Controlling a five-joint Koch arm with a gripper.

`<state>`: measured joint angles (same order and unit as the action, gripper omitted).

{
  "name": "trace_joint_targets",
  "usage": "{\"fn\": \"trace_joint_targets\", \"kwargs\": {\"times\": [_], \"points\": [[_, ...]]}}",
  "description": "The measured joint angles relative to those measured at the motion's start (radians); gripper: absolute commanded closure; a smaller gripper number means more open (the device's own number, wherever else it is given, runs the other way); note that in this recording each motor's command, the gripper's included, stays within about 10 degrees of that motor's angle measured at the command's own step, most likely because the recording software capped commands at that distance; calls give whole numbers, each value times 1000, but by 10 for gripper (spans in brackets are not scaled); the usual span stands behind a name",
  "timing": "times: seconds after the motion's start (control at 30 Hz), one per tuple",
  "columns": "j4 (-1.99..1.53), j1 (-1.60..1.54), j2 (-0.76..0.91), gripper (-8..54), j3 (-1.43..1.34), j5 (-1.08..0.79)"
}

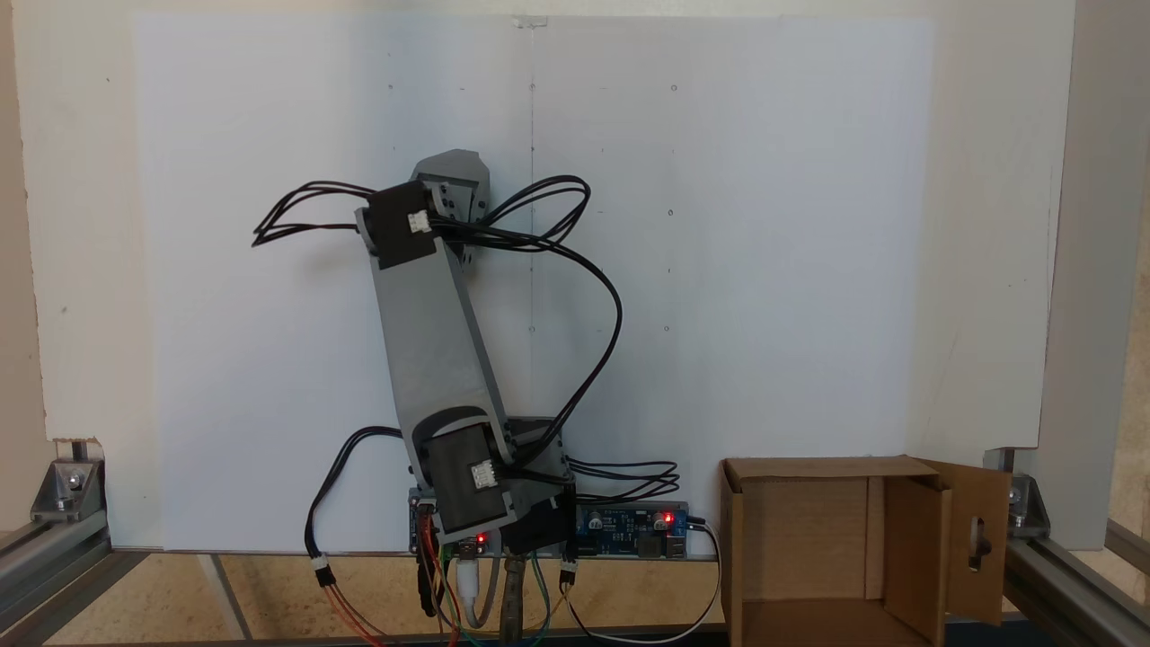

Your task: Grasp a green dice and put it in the bin.

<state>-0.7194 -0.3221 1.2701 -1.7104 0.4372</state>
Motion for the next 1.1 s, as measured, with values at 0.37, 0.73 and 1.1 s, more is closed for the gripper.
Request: {"fn": "trace_joint_targets", "kwargs": {"times": [0.37,0.73,1.1], "points": [[2,8,-25,43,0,2],[2,12,-25,59,0,0],[2,14,-25,147,-5,0]]}}
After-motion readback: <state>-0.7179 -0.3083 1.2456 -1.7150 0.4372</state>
